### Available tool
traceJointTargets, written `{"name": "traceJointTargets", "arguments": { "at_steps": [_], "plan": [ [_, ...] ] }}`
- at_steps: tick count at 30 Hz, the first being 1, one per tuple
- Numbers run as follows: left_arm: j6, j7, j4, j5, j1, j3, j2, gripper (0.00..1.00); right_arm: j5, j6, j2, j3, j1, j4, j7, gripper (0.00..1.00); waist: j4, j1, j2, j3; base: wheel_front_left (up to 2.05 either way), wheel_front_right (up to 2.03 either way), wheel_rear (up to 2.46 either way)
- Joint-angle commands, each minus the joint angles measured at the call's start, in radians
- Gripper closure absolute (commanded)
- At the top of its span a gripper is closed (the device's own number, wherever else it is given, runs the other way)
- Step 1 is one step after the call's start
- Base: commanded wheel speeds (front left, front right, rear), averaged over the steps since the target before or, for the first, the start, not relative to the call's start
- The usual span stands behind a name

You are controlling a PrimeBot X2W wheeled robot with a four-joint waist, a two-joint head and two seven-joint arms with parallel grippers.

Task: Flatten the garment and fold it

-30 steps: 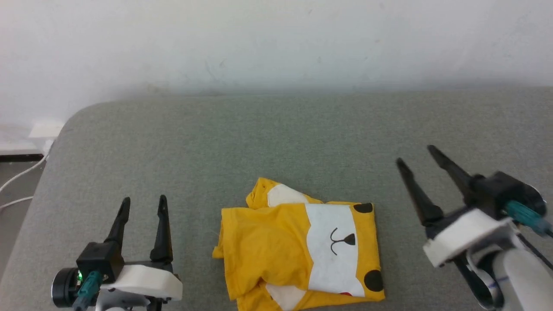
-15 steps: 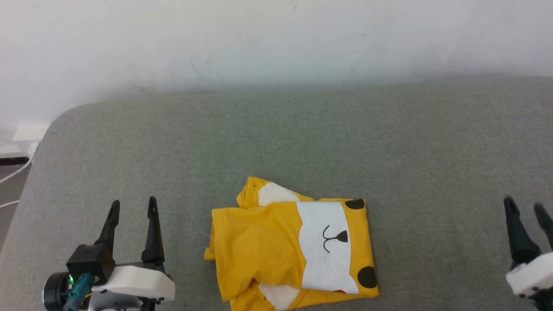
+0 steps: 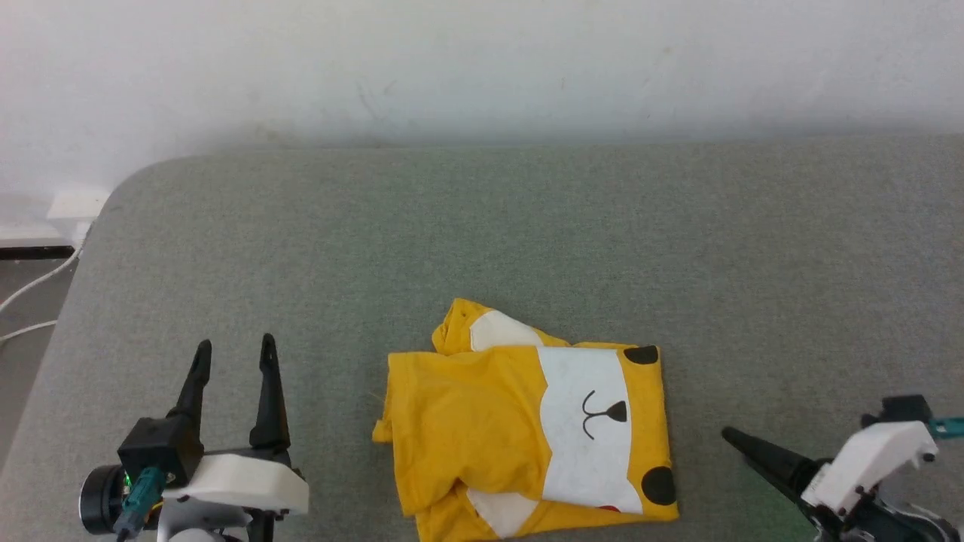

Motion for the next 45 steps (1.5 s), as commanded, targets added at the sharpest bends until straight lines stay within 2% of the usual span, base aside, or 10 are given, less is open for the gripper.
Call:
{"name": "traceJointTargets", "arguments": {
  "at_steps": [1, 10, 11, 12, 13, 20, 24, 28, 38, 45],
  "plan": [
    [-0.003, -0.004, 0.001, -0.003, -0.019, -0.002, 0.0, 0.0, 0.034, -0.001, 0.009, 0.032, -0.041, 0.025, 0.014, 0.0, 0.008, 0.0, 0.0, 0.004, 0.0, 0.0, 0.0],
    [-0.008, -0.005, 0.006, 0.005, -0.032, -0.02, -0.007, 0.0, 0.155, -0.001, 0.015, 0.209, -0.13, 0.146, 0.023, 0.0, 0.039, 0.0, 0.0, 0.003, 0.0, 0.0, 0.0],
    [-0.007, -0.005, 0.006, 0.006, -0.032, -0.021, -0.007, 0.0, 0.158, -0.001, 0.015, 0.228, -0.136, 0.16, 0.018, 0.29, 0.042, 0.0, 0.0, 0.003, 0.0, 0.0, 0.0],
    [-0.007, -0.005, 0.007, 0.007, -0.031, -0.022, -0.007, 0.0, 0.162, -0.001, 0.015, 0.246, -0.142, 0.172, 0.015, 0.78, 0.044, 0.0, 0.0, 0.003, 0.0, 0.0, 0.0],
    [-0.007, -0.006, 0.006, 0.008, -0.031, -0.024, -0.008, 0.0, 0.164, -0.001, 0.015, 0.261, -0.148, 0.181, 0.011, 1.0, 0.047, 0.0, 0.0, 0.004, 0.0, 0.0, 0.0],
    [-0.002, -0.006, 0.008, 0.014, -0.022, -0.025, -0.006, 0.0, 0.058, -0.001, -0.035, 0.359, -0.176, 0.156, -0.098, 1.0, 0.038, 0.0, 0.0, -0.006, 0.0, 0.0, 0.0],
    [0.006, -0.006, 0.001, 0.012, -0.011, -0.022, -0.008, 0.0, -0.083, -0.001, -0.104, 0.439, -0.192, 0.122, -0.196, 1.0, 0.013, 0.0, 0.0, -0.015, 0.0, 0.0, 0.0],
    [0.02, -0.006, -0.02, 0.029, 0.0, -0.02, 0.003, 0.0, -0.301, -0.001, -0.196, 0.519, -0.213, 0.114, -0.253, 1.0, -0.045, 0.0, 0.0, -0.011, 0.0, 0.0, 0.0],
    [0.036, -0.002, -0.088, 0.031, -0.005, -0.014, 0.012, 0.0, -0.556, -0.001, -0.307, 0.464, -0.298, 0.176, -0.293, 1.0, -0.276, 0.0, 0.0, 0.064, 0.0, 0.0, 0.0],
    [0.009, 0.015, -0.14, 0.046, -0.093, -0.03, 0.044, 0.0, -0.63, -0.001, -0.305, 0.331, -0.428, 0.314, -0.394, 1.0, -0.412, 0.0, 0.0, 0.224, 0.0, 0.0, 0.0]
  ]
}}
